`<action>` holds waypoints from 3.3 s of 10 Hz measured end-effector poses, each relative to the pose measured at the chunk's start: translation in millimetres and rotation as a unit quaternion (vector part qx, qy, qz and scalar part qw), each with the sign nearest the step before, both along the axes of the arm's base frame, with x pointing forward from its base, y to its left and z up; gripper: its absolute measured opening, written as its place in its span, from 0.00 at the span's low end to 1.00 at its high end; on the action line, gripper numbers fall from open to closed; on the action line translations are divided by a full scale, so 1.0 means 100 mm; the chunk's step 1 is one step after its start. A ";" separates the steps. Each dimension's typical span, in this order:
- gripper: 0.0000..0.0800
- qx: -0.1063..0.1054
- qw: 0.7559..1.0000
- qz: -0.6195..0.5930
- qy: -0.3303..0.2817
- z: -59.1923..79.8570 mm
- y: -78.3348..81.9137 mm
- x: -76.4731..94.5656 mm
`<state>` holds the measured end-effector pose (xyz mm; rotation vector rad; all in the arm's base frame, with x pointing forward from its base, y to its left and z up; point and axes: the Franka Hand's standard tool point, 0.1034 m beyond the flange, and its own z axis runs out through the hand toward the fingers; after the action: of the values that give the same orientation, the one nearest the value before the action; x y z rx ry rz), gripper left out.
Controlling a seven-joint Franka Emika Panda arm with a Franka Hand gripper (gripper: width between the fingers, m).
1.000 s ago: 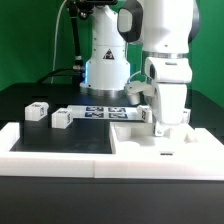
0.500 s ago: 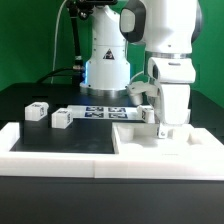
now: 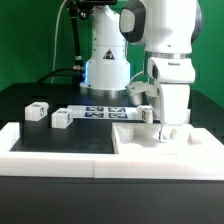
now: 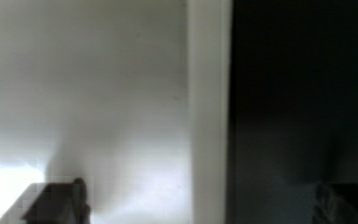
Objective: Assemble one leg
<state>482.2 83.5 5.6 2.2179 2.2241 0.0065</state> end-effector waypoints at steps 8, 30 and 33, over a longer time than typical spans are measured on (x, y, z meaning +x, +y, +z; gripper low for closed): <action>0.81 -0.015 0.999 -0.031 -0.019 0.59 0.09 -0.03; 0.81 0.062 0.645 -0.762 0.010 0.34 0.48 -0.48; 0.81 0.075 0.544 -0.835 0.016 0.28 0.41 -0.54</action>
Offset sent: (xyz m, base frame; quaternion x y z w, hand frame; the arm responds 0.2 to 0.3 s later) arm -0.0079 -0.0012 0.0438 -0.0406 -0.0200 0.0047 0.9990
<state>428.1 124.9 33.9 3.1939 -0.6696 0.1416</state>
